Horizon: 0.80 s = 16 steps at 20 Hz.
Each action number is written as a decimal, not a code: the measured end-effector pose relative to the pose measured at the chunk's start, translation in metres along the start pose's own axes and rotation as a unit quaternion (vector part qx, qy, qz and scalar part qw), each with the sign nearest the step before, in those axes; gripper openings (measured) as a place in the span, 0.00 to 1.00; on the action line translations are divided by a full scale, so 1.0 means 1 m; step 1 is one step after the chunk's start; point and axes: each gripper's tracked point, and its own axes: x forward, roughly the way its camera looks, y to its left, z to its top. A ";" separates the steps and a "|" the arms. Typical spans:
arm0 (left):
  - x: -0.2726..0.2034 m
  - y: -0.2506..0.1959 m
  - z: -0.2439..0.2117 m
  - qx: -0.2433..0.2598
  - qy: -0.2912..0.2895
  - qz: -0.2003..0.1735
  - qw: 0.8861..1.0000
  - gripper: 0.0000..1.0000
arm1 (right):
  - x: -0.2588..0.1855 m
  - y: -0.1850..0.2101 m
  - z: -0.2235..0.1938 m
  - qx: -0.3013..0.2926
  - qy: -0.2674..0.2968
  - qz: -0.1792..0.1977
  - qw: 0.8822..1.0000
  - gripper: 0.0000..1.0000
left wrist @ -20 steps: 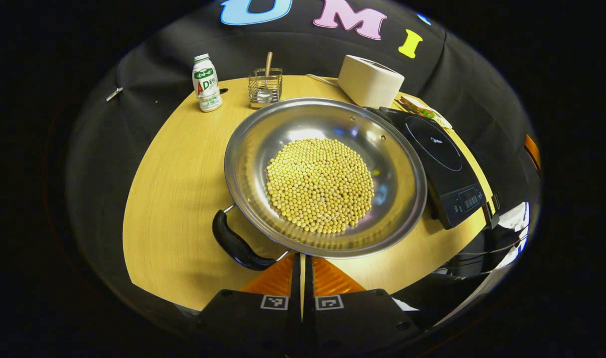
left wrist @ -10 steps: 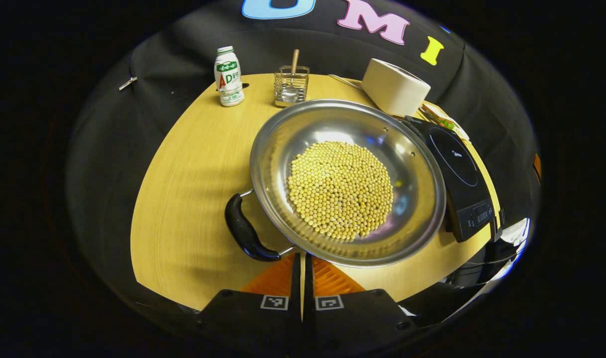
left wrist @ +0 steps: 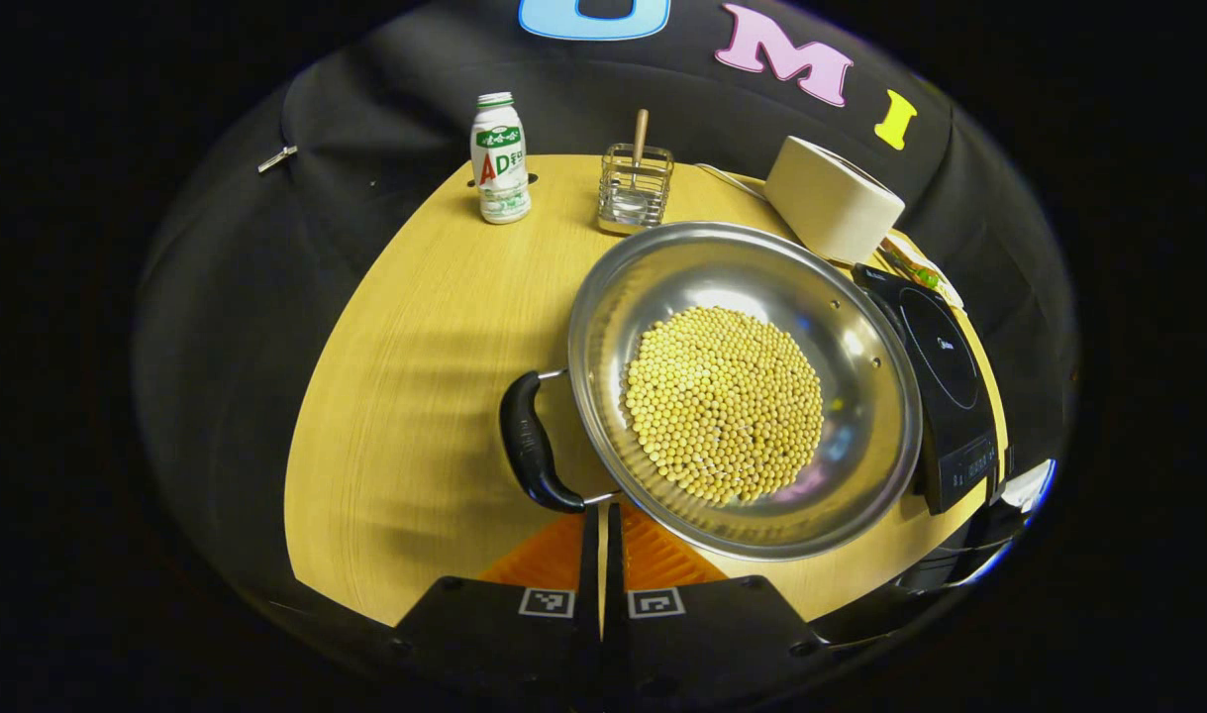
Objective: First push the handle of the pot to place it horizontally, then grasp the pot with both hands and set it on the induction cooktop.
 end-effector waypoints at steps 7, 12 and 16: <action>0.009 0.018 0.019 0.001 -0.007 0.013 1.000 0.05 | 0.009 0.003 -0.007 0.018 0.019 -0.002 1.000 0.99; 0.016 0.028 0.031 0.002 -0.013 0.020 1.000 0.05 | 0.016 0.004 -0.003 0.021 0.021 -0.003 1.000 0.99; 0.020 0.036 0.041 0.004 -0.017 0.026 0.999 0.05 | 0.020 0.007 -0.004 0.023 0.025 -0.001 0.999 0.99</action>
